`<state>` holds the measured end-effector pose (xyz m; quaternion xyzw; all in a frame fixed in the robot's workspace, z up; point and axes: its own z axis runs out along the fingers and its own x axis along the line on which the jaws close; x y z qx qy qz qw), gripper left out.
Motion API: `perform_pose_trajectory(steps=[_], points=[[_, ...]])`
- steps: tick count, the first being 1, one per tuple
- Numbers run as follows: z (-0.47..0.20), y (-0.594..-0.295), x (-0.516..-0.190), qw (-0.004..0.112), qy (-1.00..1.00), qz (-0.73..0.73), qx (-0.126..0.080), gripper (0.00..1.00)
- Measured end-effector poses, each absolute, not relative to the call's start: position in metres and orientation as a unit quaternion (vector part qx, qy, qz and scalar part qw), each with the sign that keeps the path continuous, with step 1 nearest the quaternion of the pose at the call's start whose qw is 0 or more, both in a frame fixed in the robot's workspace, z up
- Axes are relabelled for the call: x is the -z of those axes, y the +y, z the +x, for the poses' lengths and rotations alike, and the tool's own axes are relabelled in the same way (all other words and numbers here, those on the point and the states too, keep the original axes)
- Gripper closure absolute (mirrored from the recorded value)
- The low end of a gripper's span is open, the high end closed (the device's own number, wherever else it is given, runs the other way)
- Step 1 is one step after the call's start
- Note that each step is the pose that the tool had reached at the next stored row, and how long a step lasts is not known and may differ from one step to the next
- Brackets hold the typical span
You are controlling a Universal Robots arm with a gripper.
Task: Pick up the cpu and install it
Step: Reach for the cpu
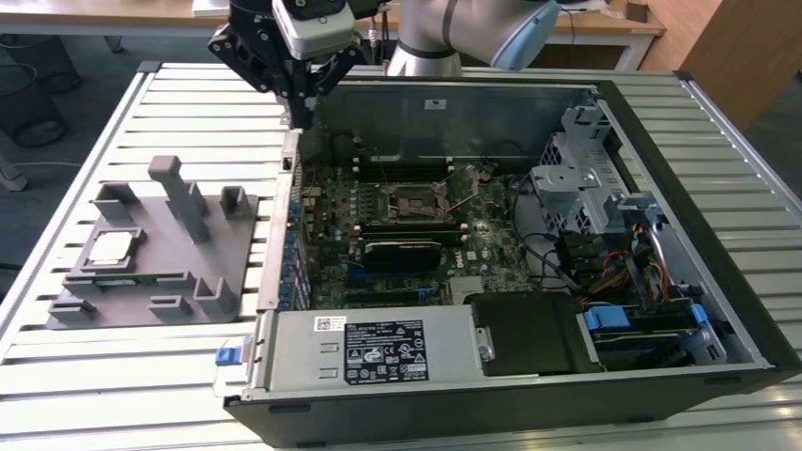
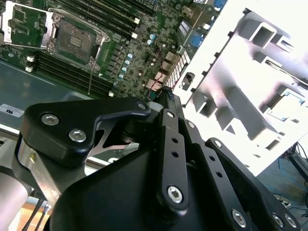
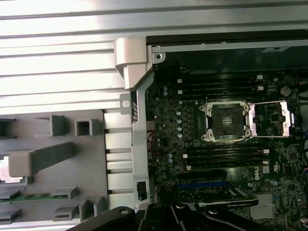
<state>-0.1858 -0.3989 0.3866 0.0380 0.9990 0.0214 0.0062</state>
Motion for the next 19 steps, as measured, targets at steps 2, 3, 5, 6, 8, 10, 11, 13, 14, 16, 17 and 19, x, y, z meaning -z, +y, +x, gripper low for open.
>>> perform_pose_trajectory(steps=[2, 3, 5, 6, 8, 10, 11, 13, 14, 16, 17, 19], points=[[-0.1867, -0.3989, -0.3865, 0.006, 0.999, 0.038, -0.021, 0.89], [-0.1871, -0.3989, -0.3864, 0.006, 0.999, 0.038, -0.021, 0.89], [-0.188, -0.3989, -0.3863, 0.006, 0.999, 0.038, -0.021, 0.89], [-0.1885, -0.3989, -0.3862, 0.006, 0.999, 0.038, -0.021, 0.89], [-0.1894, -0.3989, -0.386, 0.005, 0.999, 0.038, -0.021, 0.89], [-0.1902, -0.3989, -0.3859, 0.005, 0.999, 0.038, -0.021, 0.89], [-0.1907, -0.3989, -0.3858, 0.005, 0.999, 0.038, -0.021, 0.89], [-0.1916, -0.3989, -0.3857, 0.005, 0.999, 0.038, -0.021, 0.89], [-0.192, -0.3989, -0.3856, 0.005, 0.999, 0.038, -0.021, 0.89], [-0.1929, -0.3989, -0.3854, 0.004, 0.999, 0.038, -0.021, 0.89], [-0.1934, -0.3989, -0.3854, 0.004, 0.999, 0.038, -0.021, 0.89], [-0.1943, -0.3989, -0.3852, 0.004, 0.999, 0.038, -0.021, 0.89]])
